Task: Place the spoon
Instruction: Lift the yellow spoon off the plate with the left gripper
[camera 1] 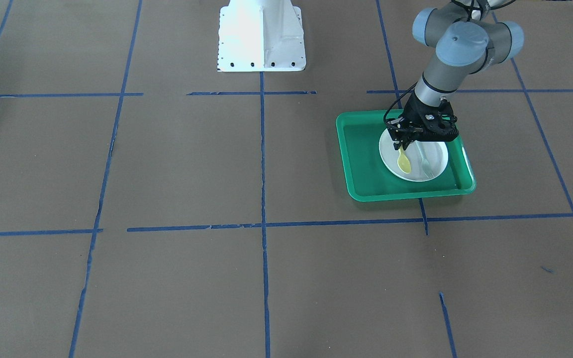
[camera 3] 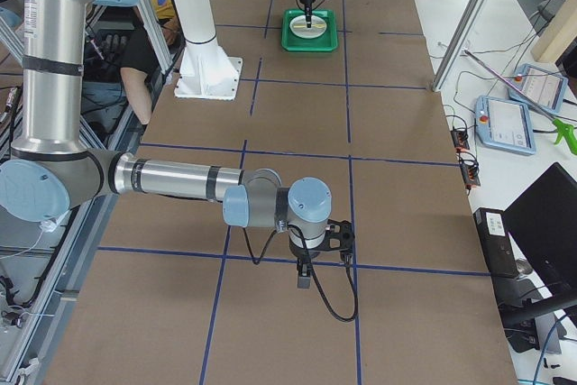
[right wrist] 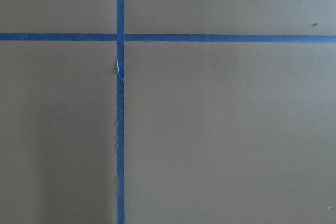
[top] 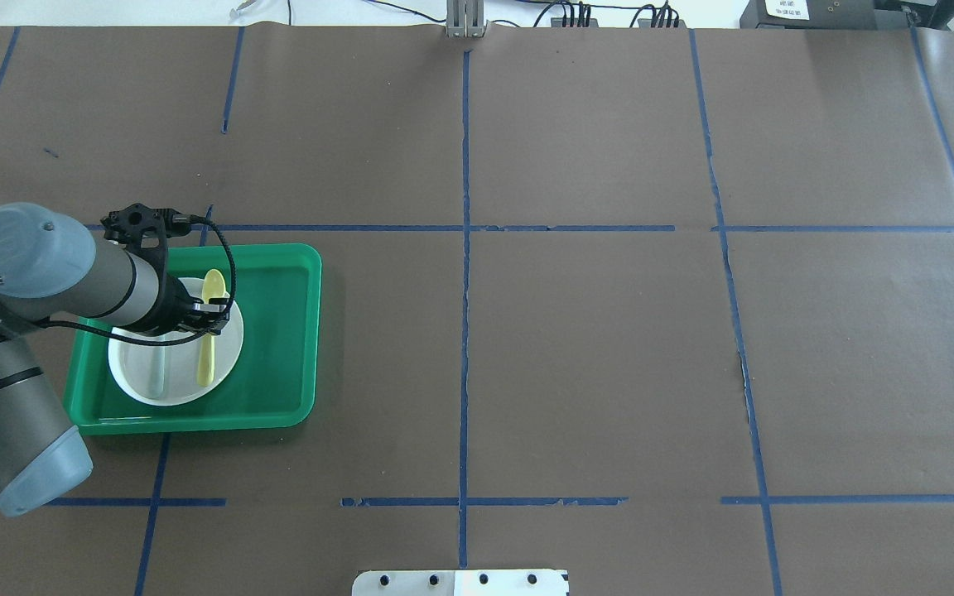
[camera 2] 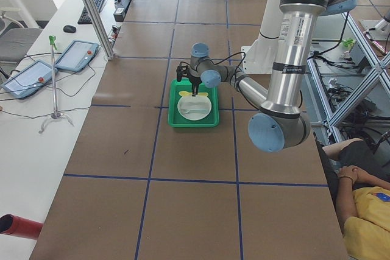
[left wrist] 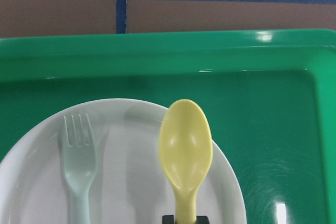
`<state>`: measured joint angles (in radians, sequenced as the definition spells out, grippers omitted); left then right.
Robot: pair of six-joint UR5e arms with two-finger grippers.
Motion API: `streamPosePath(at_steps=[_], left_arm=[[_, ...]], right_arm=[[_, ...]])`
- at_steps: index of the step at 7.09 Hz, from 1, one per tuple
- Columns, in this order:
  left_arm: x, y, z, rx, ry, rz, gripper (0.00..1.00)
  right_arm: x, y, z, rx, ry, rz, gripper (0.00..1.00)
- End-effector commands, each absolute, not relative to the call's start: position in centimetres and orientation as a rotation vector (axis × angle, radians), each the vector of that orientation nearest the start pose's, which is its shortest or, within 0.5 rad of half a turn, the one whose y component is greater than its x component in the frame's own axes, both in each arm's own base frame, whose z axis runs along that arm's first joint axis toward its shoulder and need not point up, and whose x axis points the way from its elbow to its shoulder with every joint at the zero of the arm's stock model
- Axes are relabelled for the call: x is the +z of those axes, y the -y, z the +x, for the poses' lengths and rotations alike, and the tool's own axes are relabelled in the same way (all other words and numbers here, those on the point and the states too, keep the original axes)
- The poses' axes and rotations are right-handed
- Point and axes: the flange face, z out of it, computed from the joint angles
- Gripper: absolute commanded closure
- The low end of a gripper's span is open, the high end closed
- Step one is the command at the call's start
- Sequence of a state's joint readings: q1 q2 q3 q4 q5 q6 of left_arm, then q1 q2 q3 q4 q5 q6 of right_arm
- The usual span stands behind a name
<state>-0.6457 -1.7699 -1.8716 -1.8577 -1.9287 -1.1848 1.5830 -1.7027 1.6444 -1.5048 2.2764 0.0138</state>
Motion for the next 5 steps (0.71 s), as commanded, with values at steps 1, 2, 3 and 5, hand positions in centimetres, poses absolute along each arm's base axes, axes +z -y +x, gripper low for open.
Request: streamPosePath(at_steps=[1,2,3,5], left_arm=[[35.8,44.0,44.0,-0.19,-0.836,0.03,1.0],[35.5,42.8,46.1,-0.173,-0.839,0.011,1.0],[35.2,42.4,46.7,-0.167,-0.844,0.006,1.0],[35.8,41.9,47.0,-0.161,-0.834,0.001,1.0]], right_arm=[[68.2,43.5,7.4,0.022,0.706,0.007,0.0],[68.2,43.5,7.4,0.022,0.706,0.008,0.0],[68.2,43.5,7.4,0.021,0.706,0.007,0.0],[68.2,43.5,7.4,0.021,0.706,0.007,0.0]])
